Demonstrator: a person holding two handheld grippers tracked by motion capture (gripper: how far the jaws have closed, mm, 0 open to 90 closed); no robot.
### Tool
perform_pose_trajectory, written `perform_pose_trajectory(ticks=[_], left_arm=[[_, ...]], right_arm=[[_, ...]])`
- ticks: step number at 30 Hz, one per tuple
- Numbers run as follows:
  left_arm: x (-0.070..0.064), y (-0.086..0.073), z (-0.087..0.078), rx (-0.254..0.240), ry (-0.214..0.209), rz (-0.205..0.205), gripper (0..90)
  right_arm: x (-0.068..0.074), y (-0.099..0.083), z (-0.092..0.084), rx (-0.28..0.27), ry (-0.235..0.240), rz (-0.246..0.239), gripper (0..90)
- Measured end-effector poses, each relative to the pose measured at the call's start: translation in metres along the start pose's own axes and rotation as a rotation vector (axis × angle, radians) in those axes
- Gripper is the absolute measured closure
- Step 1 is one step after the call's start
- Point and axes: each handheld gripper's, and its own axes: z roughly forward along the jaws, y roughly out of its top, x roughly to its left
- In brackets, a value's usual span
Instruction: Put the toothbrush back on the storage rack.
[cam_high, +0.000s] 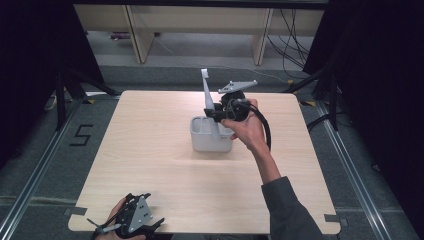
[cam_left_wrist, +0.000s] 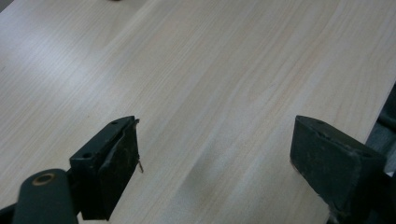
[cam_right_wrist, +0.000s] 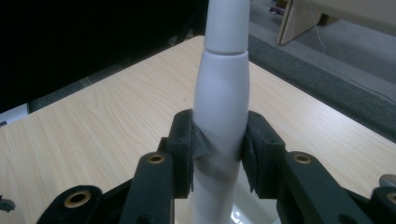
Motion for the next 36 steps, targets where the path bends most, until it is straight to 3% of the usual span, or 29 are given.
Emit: perform_pose_trajectory(ticks=[2,4,5,12,16,18,19,21,24,25,26,27,28,29,31,32,33,35,36], left_arm=[[-0.001,0.000,0.001,-0.015,0.005,-0.016,15.0],[-0.001,0.000,0.001,-0.016,0.004,-0.015,15.0],[-0.001,0.000,0.001,-0.016,0.004,-0.015,15.0],[-0.001,0.000,0.001,-0.016,0.004,-0.014,15.0],[0.000,0.000,-0.001,-0.001,-0.001,0.003,15.0],[0.000,0.000,-0.001,-0.003,-0.002,0.001,15.0],[0.000,0.000,-0.001,-0.004,-0.002,0.001,15.0],[0.000,0.000,-0.001,-0.004,-0.001,0.001,15.0],[-0.001,0.000,0.000,-0.017,0.002,-0.013,15.0],[0.000,0.000,0.000,-0.015,0.002,-0.010,15.0],[0.000,0.000,0.000,-0.015,0.001,-0.010,15.0],[-0.001,0.000,0.001,-0.029,0.005,-0.027,15.0],[-0.001,0.000,0.001,-0.028,0.004,-0.026,15.0],[-0.001,0.000,0.001,-0.028,0.004,-0.026,15.0],[0.000,0.000,-0.001,-0.002,-0.003,0.002,15.0],[-0.001,0.000,0.001,-0.026,0.002,-0.024,15.0],[-0.001,0.000,0.001,-0.025,0.002,-0.023,15.0],[-0.002,0.000,0.001,-0.028,0.004,-0.027,15.0],[0.000,0.000,0.000,-0.012,0.001,-0.008,15.0]], right_arm=[[0.000,0.004,0.001,-0.008,-0.011,0.001,67.1],[-0.004,0.007,0.003,-0.008,-0.028,-0.030,67.1],[-0.003,0.007,0.004,0.000,-0.026,-0.008,67.1],[-0.014,0.010,0.015,-0.006,-0.061,-0.018,67.1],[-0.022,0.008,0.025,0.028,-0.081,-0.018,67.1],[-0.023,0.007,0.029,0.042,-0.084,0.002,67.1],[-0.026,0.006,0.033,0.043,-0.082,-0.019,67.1],[-0.025,0.004,0.038,0.062,-0.089,0.007,67.1],[-0.026,0.002,0.044,0.073,-0.110,-0.009,67.1],[-0.025,0.002,0.044,0.093,-0.108,0.006,67.1],[-0.027,0.002,0.046,0.093,-0.108,-0.013,67.1],[-0.027,0.002,0.046,0.105,-0.111,0.001,67.1],[-0.029,0.001,0.048,0.102,-0.116,-0.020,67.1],[-0.027,0.000,0.049,0.116,-0.108,0.011,67.1],[-0.028,-0.001,0.052,0.120,-0.115,-0.004,67.1],[-0.029,-0.002,0.053,0.123,-0.116,-0.009,67.1],[-0.028,-0.004,0.056,0.118,-0.113,0.016,67.1],[-0.029,-0.007,0.059,0.113,-0.116,0.011,67.1],[-0.030,-0.008,0.059,0.138,-0.111,0.003,67.1]])
